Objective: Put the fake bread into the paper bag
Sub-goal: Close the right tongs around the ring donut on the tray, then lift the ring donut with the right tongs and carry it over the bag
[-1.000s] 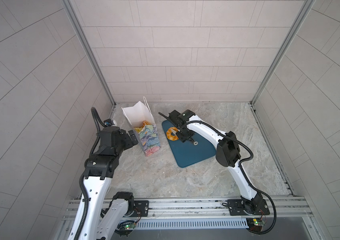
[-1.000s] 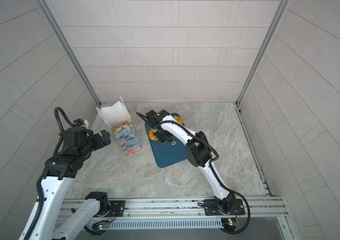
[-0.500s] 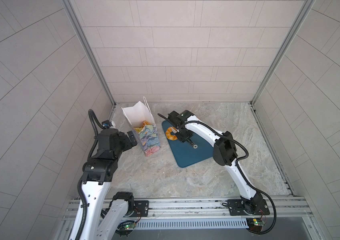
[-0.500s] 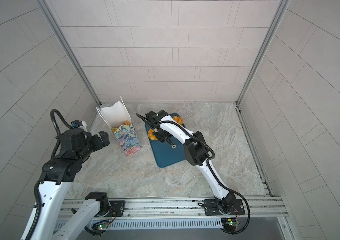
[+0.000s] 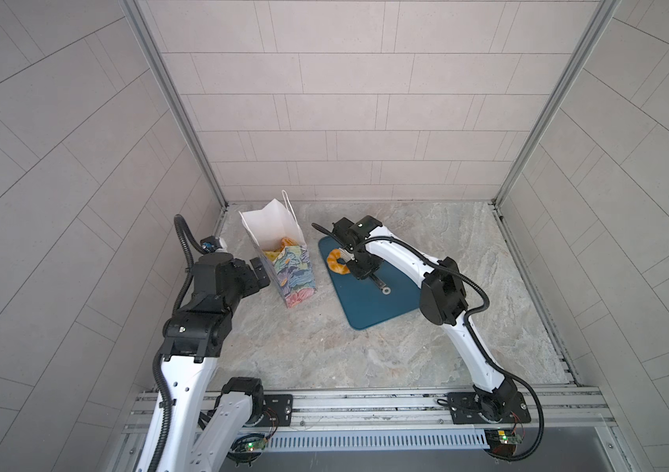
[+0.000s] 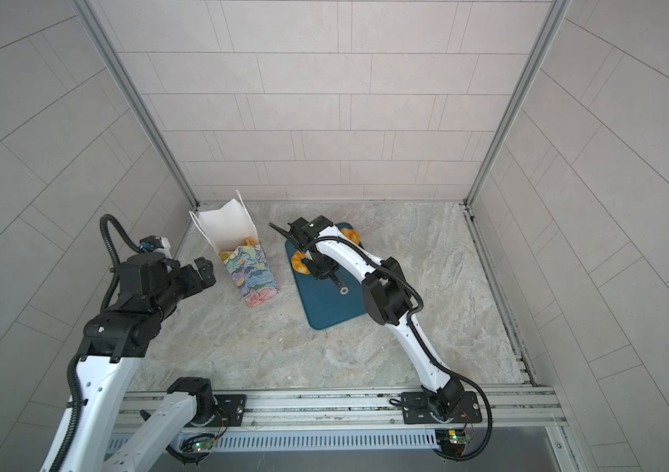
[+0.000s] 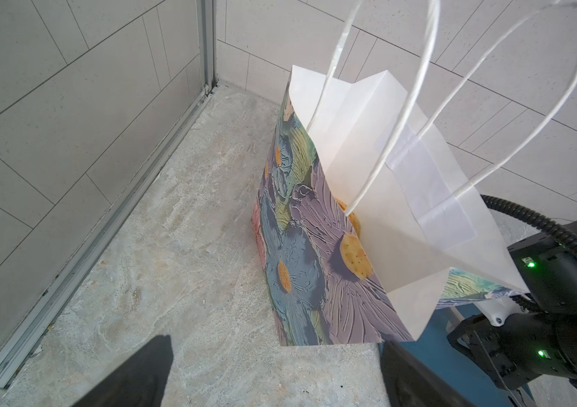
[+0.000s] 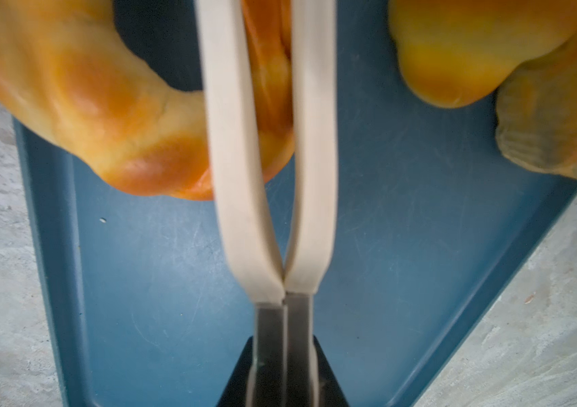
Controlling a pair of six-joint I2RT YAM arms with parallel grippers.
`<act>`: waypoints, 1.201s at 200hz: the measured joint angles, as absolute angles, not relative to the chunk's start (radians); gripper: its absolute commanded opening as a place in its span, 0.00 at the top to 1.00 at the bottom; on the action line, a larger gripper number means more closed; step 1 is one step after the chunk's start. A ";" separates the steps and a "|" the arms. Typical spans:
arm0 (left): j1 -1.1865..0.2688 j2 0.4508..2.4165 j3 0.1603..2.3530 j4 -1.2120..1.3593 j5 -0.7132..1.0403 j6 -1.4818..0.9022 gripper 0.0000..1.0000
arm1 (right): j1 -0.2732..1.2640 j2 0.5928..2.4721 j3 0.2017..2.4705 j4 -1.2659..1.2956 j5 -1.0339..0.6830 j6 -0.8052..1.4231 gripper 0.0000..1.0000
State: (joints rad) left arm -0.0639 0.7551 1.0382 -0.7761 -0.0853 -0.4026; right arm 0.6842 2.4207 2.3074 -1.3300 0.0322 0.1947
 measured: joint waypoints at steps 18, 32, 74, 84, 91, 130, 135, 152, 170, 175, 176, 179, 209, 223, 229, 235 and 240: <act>-0.064 0.754 1.038 -0.776 -0.089 -0.403 0.00 | 0.684 2.411 2.296 -1.328 0.025 0.195 0.87; -0.064 0.753 1.038 -0.776 -0.092 -0.403 0.00 | 0.684 2.399 2.280 -1.325 0.019 0.195 0.87; -0.064 0.749 1.038 -0.776 -0.093 -0.409 0.00 | 0.684 2.335 2.225 -1.308 0.007 0.195 0.87; -0.064 0.748 1.038 -0.775 -0.092 -0.413 0.00 | 0.684 2.316 2.210 -1.301 0.006 0.195 0.87; -0.064 0.747 1.038 -0.775 -0.092 -0.415 0.00 | 0.684 2.303 2.202 -1.296 0.005 0.195 0.87; -0.064 0.744 1.038 -0.769 -0.090 -0.429 0.00 | 0.678 2.249 2.168 -1.277 0.003 0.194 0.87; -0.064 0.744 1.038 -0.768 -0.090 -0.430 0.00 | 0.677 2.243 2.163 -1.275 0.002 0.195 0.87; -0.064 0.744 1.038 -0.766 -0.091 -0.430 0.00 | 0.675 2.225 2.146 -1.268 -0.001 0.195 0.87; -0.064 0.745 1.038 -0.764 -0.091 -0.431 0.00 | 0.675 2.203 2.126 -1.259 -0.007 0.195 0.87; -0.064 0.745 1.038 -0.764 -0.091 -0.431 0.00 | 0.675 2.196 2.121 -1.257 -0.008 0.195 0.86; -0.064 0.745 1.038 -0.764 -0.091 -0.432 0.00 | 0.675 2.195 2.121 -1.257 -0.008 0.195 0.86; -0.064 0.745 1.038 -0.763 -0.091 -0.433 0.00 | 0.675 2.191 2.119 -1.257 -0.007 0.195 0.86; -0.064 0.749 1.038 -0.757 -0.085 -0.444 0.00 | 0.677 2.148 2.116 -1.250 -0.008 0.195 0.86; -0.064 0.755 1.039 -0.753 -0.080 -0.449 0.00 | 0.680 2.122 2.114 -1.248 -0.008 0.196 0.86; -0.064 0.757 1.039 -0.753 -0.079 -0.451 0.00 | 0.682 2.111 2.112 -1.247 -0.008 0.196 0.86; -0.064 0.760 1.039 -0.753 -0.076 -0.453 0.00 | 0.684 2.099 2.109 -1.245 -0.009 0.196 0.86; -0.064 0.762 1.039 -0.753 -0.075 -0.454 0.00 | 0.685 2.088 2.107 -1.243 -0.010 0.196 0.86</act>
